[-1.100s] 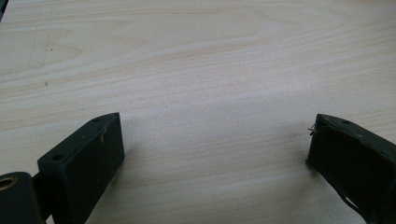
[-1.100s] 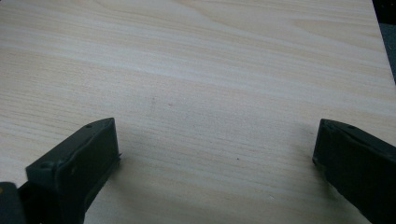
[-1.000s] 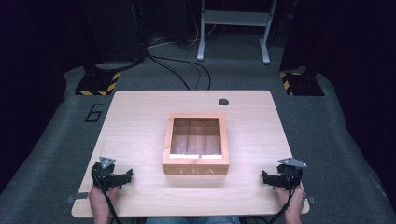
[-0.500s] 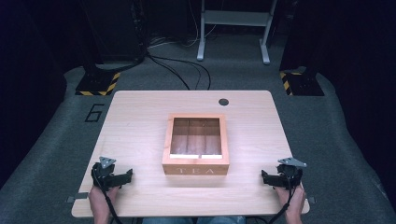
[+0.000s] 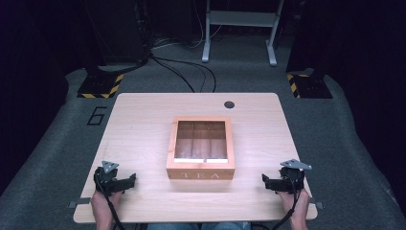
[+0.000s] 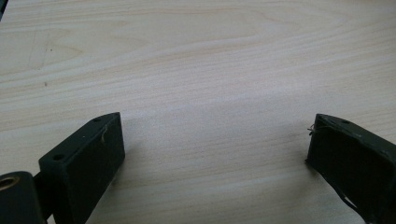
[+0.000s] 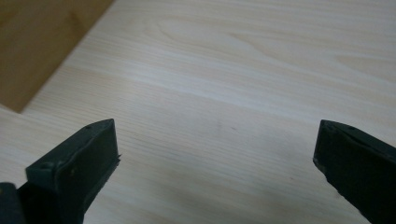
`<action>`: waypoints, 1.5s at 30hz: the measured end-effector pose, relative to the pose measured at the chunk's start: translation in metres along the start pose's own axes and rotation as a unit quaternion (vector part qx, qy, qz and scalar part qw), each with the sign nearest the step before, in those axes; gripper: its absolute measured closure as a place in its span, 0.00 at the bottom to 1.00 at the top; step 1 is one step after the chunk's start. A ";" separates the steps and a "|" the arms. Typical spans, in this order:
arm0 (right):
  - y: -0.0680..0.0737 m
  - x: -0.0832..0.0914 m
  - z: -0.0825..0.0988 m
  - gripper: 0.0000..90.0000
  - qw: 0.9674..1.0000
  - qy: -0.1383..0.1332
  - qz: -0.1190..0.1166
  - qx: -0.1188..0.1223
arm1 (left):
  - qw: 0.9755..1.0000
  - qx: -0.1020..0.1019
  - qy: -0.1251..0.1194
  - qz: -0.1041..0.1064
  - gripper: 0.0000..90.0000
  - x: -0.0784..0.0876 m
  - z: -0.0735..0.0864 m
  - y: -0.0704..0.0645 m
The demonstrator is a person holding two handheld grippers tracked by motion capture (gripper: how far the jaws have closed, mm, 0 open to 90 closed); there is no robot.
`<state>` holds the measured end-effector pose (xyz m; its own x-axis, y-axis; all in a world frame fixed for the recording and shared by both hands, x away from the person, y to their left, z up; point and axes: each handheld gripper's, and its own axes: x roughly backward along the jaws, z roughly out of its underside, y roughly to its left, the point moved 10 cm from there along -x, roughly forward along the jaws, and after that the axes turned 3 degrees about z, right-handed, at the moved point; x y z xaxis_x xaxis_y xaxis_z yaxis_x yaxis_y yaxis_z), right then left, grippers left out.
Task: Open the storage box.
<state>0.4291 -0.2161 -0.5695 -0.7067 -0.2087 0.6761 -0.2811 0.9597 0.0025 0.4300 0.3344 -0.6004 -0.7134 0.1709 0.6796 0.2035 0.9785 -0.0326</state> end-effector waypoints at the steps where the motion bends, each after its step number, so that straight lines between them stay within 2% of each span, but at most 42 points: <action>1: 0.000 0.000 0.000 0.00 1.000 0.000 0.000 0.000 | 1.000 0.000 0.000 0.000 0.04 0.000 0.000 0.000; 5: 0.021 0.006 -0.014 0.00 1.000 -0.011 -0.018 0.019 | 1.000 0.000 0.000 0.000 0.04 0.000 0.000 0.000; 6: 0.033 0.010 -0.020 0.00 0.999 -0.015 -0.029 0.027 | 1.000 0.000 0.000 0.000 0.04 0.000 0.000 0.000; 7: 0.033 0.010 -0.020 0.00 0.999 -0.015 -0.029 0.027 | 1.000 0.001 0.001 0.000 0.04 0.000 0.000 0.000; 9: 0.046 0.011 -0.027 0.00 0.998 -0.021 -0.040 0.033 | 1.000 0.000 0.000 0.000 0.04 0.000 0.000 0.000; 13: 0.072 0.014 -0.035 0.00 0.996 -0.020 -0.071 0.056 | 1.000 0.000 0.000 0.000 0.04 0.000 0.000 0.000; 14: 0.085 0.015 -0.039 0.00 0.994 -0.021 -0.086 0.070 | 1.000 0.000 0.000 0.000 0.04 0.000 0.000 0.000; 15: 0.085 0.015 -0.039 0.00 0.994 -0.021 -0.086 0.070 | 1.000 0.000 0.000 0.000 0.04 0.000 0.000 0.000; 19: 0.111 0.014 -0.044 0.00 0.990 -0.017 -0.107 0.087 | 1.000 0.000 0.000 0.000 0.04 0.000 0.000 0.000; 23: 0.126 0.007 -0.048 0.00 0.988 -0.020 -0.119 0.098 | 1.000 0.000 0.000 0.000 0.04 0.000 0.000 0.000; 27: 0.135 -0.001 -0.049 0.05 0.986 -0.022 -0.129 0.101 | 1.000 0.000 0.000 0.000 0.04 0.000 0.000 0.000; 31: 0.139 -0.003 -0.051 0.23 0.985 -0.032 -0.131 0.103 | 1.000 0.000 0.000 0.000 0.04 0.000 0.000 0.000; 34: 0.139 -0.003 -0.050 0.27 0.985 -0.034 -0.131 0.106 | 1.000 0.000 0.000 0.000 0.04 0.000 0.000 0.000; 40: 0.141 -0.002 -0.049 0.42 0.984 -0.041 -0.131 0.110 | 1.000 0.000 0.000 0.000 0.04 0.000 0.000 0.000; 45: 0.141 -0.003 -0.048 0.46 0.983 -0.043 -0.132 0.118 | 1.000 0.000 0.000 0.000 0.04 0.000 0.000 0.000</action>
<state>0.4228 -0.0713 -0.5362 -0.6375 -0.4702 0.6104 -0.5984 0.8011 -0.0079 0.4300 0.3344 -0.6005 -0.7132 0.1717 0.6796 0.2040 0.9784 -0.0331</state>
